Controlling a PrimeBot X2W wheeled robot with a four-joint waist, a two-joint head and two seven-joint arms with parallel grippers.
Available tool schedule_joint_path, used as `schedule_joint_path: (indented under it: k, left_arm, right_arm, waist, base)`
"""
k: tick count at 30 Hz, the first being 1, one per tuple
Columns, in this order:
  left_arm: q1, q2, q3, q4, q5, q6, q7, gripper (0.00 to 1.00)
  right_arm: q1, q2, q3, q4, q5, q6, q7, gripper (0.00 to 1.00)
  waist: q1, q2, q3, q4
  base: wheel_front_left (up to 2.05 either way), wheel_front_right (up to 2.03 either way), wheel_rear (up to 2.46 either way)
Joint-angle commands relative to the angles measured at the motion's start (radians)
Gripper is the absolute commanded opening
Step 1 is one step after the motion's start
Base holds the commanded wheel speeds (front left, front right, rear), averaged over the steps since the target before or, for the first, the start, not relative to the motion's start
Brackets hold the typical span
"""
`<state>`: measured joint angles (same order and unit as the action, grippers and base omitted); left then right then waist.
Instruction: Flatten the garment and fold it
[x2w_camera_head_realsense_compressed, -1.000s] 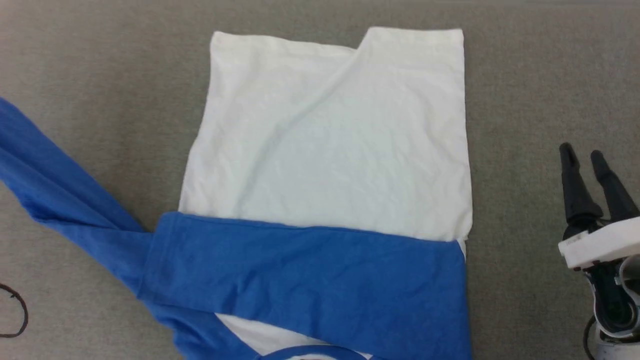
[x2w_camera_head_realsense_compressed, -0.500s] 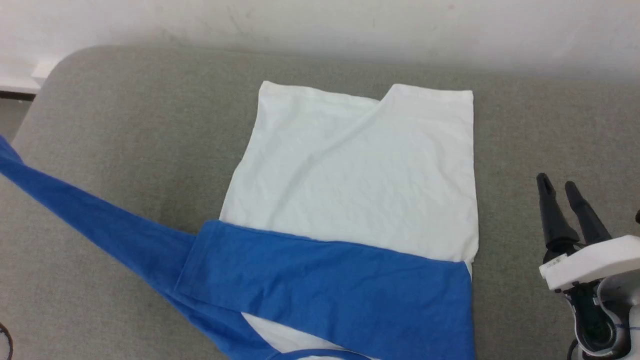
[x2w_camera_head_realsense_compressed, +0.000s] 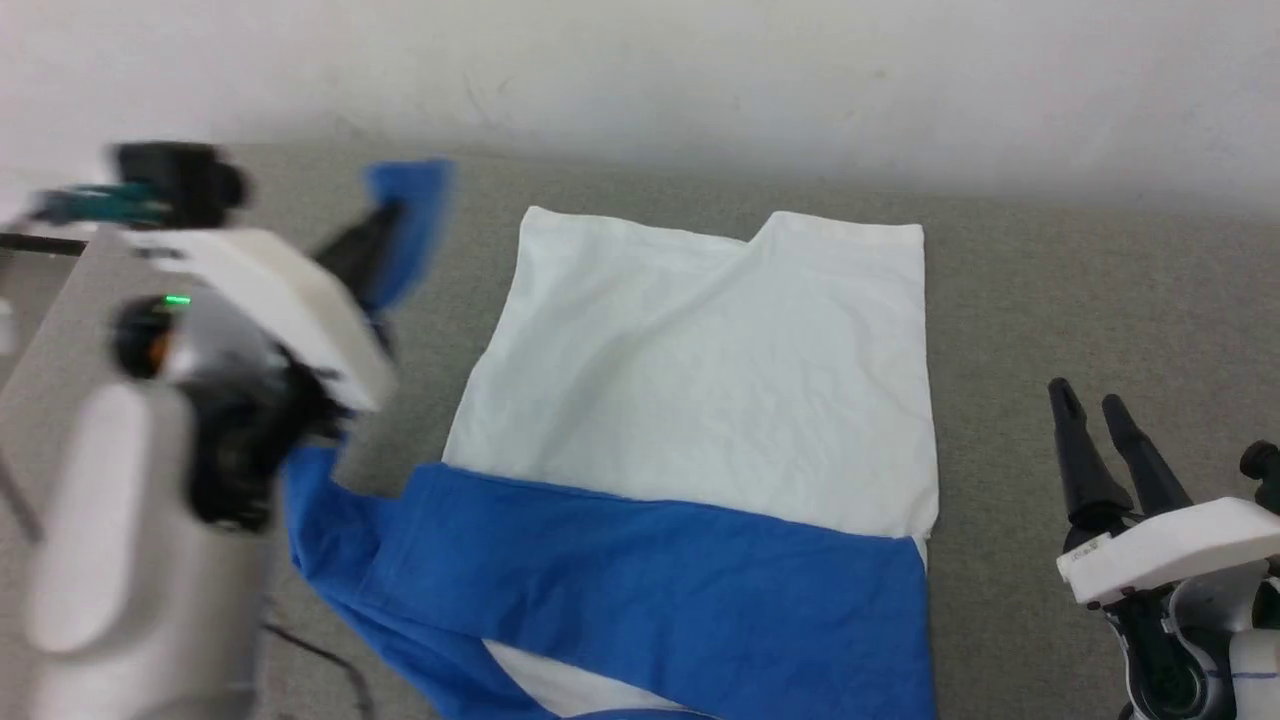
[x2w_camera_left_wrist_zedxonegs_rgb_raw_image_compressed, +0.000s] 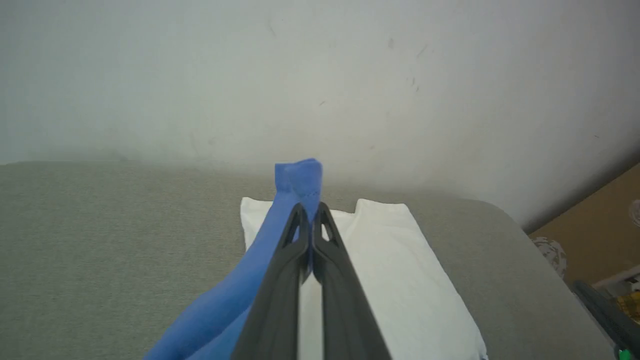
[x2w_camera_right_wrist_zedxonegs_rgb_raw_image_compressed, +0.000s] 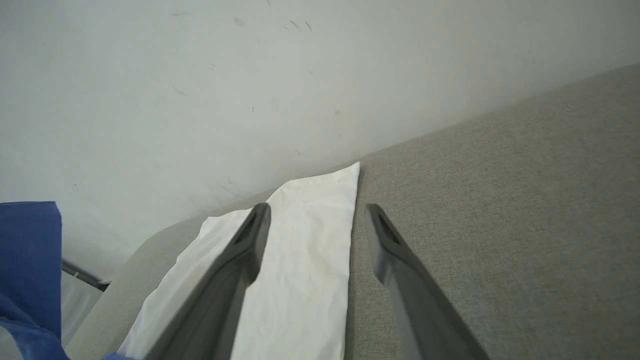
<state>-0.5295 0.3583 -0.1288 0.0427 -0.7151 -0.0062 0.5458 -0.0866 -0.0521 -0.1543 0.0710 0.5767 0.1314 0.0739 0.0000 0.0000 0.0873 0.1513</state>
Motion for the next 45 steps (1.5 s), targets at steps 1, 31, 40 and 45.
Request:
schedule_joint_path:
  k: [1, 31, 40, 45]
  left_arm:
    - [0.020, -0.021, -0.016, -0.015, -0.008, 0.005, 0.002, 0.00]
    - [0.121, -0.279, -0.620, 0.219, -0.062, -0.116, 0.079, 1.00]
    - [0.038, -0.190, -0.291, 0.064, -0.104, -0.026, -0.153, 1.00]
    - [0.046, -0.081, -0.168, 0.107, 0.045, 0.028, -0.412, 1.00]
  right_arm:
    - [0.009, 0.002, 0.003, 0.001, 0.008, -0.001, -0.007, 1.00]
    - [0.018, 0.002, 0.010, 0.005, 0.007, -0.001, -0.007, 1.00]
    - [0.005, 0.002, 0.013, -0.010, -0.013, -0.001, 0.015, 1.00]
    - [-0.011, 0.002, 0.027, -0.019, -0.034, -0.001, 0.042, 1.00]
  waist:
    - [0.0000, 0.0000, -0.002, -0.006]
    - [0.0000, 0.0000, 0.033, -0.090]
    - [0.0000, 0.0000, 0.025, -0.070]
    - [0.0000, 0.0000, 0.038, -0.072]
  base:
    - [0.00, 0.00, 0.00]
    - [0.00, 0.00, 0.00]
    - [0.00, 0.00, 0.00]
    - [0.00, 0.00, 0.00]
